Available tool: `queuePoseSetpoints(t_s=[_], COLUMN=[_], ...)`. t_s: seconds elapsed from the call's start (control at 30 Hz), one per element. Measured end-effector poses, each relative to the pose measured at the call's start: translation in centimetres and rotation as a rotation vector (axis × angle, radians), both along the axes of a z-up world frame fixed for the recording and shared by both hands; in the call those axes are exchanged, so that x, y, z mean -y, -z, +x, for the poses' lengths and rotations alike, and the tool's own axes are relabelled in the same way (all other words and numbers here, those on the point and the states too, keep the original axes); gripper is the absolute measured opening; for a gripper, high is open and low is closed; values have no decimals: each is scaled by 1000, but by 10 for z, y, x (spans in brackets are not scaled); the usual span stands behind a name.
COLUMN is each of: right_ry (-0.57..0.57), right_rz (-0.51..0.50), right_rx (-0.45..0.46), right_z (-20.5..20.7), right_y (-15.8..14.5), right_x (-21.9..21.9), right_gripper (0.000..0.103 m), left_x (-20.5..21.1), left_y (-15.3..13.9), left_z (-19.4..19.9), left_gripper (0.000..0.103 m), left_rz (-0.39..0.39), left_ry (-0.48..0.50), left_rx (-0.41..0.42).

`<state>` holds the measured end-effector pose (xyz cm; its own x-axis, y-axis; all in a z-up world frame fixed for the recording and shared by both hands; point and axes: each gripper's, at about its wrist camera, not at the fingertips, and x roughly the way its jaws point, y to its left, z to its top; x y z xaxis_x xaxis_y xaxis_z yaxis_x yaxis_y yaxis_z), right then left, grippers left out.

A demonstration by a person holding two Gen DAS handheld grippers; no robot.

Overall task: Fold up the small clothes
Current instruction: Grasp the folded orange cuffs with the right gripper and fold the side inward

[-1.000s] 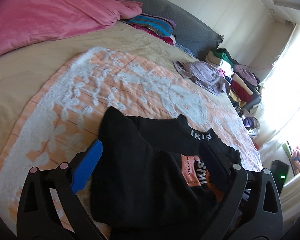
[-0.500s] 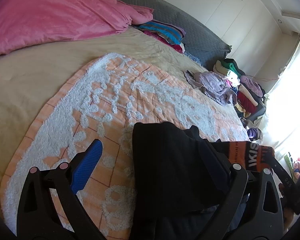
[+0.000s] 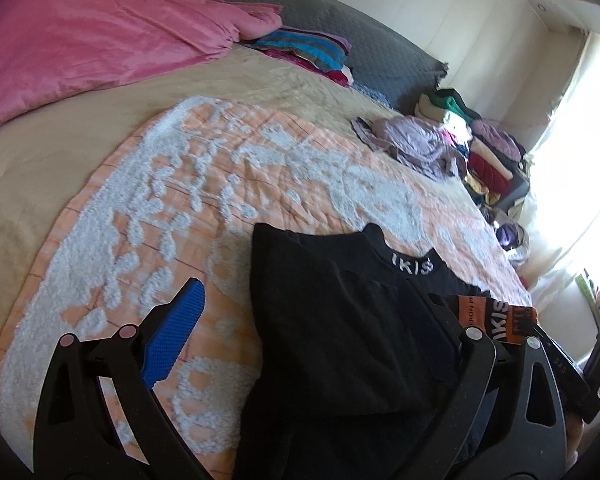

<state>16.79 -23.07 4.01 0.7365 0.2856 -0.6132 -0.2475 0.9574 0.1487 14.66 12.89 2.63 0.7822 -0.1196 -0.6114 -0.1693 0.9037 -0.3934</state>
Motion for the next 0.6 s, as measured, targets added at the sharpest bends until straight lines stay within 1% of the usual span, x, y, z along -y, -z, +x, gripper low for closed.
queuePoseSetpoints(t_s=[0.27, 0.6], right_ry=[31, 46], right_rz=[-26, -51], right_rx=[-33, -60], right_z=[-7, -9], right_y=[17, 29], right_x=[7, 10], right_gripper=[8, 9], left_x=[18, 35], left_y=[7, 14], left_z=[6, 12], left_gripper=[90, 90], left_rz=[32, 62], left_ry=[46, 94], left_rx=[-27, -53])
